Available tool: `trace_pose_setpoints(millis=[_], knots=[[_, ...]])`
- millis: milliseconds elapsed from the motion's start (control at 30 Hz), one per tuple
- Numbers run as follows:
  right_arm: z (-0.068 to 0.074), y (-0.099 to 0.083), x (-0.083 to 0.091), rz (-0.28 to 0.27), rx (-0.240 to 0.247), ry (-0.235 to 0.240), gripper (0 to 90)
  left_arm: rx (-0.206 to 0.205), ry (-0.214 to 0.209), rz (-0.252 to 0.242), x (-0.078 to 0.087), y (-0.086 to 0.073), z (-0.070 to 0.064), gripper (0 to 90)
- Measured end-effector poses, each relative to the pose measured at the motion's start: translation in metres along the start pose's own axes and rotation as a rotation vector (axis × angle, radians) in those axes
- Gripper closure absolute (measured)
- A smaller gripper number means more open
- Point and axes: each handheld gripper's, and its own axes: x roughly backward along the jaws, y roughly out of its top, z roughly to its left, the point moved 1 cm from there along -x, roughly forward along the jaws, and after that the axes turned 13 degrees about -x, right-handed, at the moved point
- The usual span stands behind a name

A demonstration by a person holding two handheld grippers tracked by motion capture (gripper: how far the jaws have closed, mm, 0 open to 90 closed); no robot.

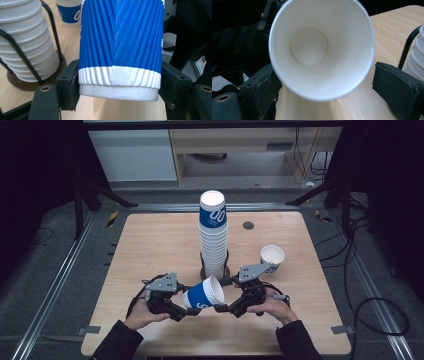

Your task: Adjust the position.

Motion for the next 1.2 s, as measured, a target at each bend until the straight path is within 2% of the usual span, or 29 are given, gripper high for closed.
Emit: trace_pose_setpoints(millis=[167,367,533,733,867,1067,1100,1167,1200], knots=[[0.002,0.0,-0.005,-0.003,-0.015,0.039,9.5,-0.017,-0.009,0.016,-0.007,0.002,-0.005,28.1],[0.002,-0.003,-0.013,0.021,-0.031,0.06,12.3,-0.027,-0.022,0.034,-0.013,0.002,-0.007,28.1],[0.001,-0.004,-0.013,0.028,-0.038,0.074,14.4,-0.027,-0.024,0.035,-0.014,0.002,-0.007,28.2],[0.002,-0.003,-0.012,0.029,-0.032,0.064,15.7,-0.013,-0.016,0.032,-0.013,0.002,-0.006,26.9],[0.003,-0.001,-0.008,0.04,-0.008,0.044,15.7,0.006,-0.011,0.043,-0.006,0.0,-0.002,20.3],[0.0,-0.004,-0.008,0.091,0.015,-0.02,15.6,0.0,-0.014,0.109,-0.004,-0.002,-0.001,17.5],[0.0,-0.006,-0.013,0.129,0.028,-0.035,15.6,0.003,-0.03,0.132,-0.006,-0.003,0.0,16.8],[0.0,-0.007,-0.015,0.141,0.032,-0.036,15.6,-0.006,-0.033,0.167,-0.011,-0.004,-0.002,16.8],[0.0,-0.008,-0.018,0.155,0.035,-0.036,15.6,-0.009,-0.052,0.194,-0.015,-0.005,-0.003,16.7]])
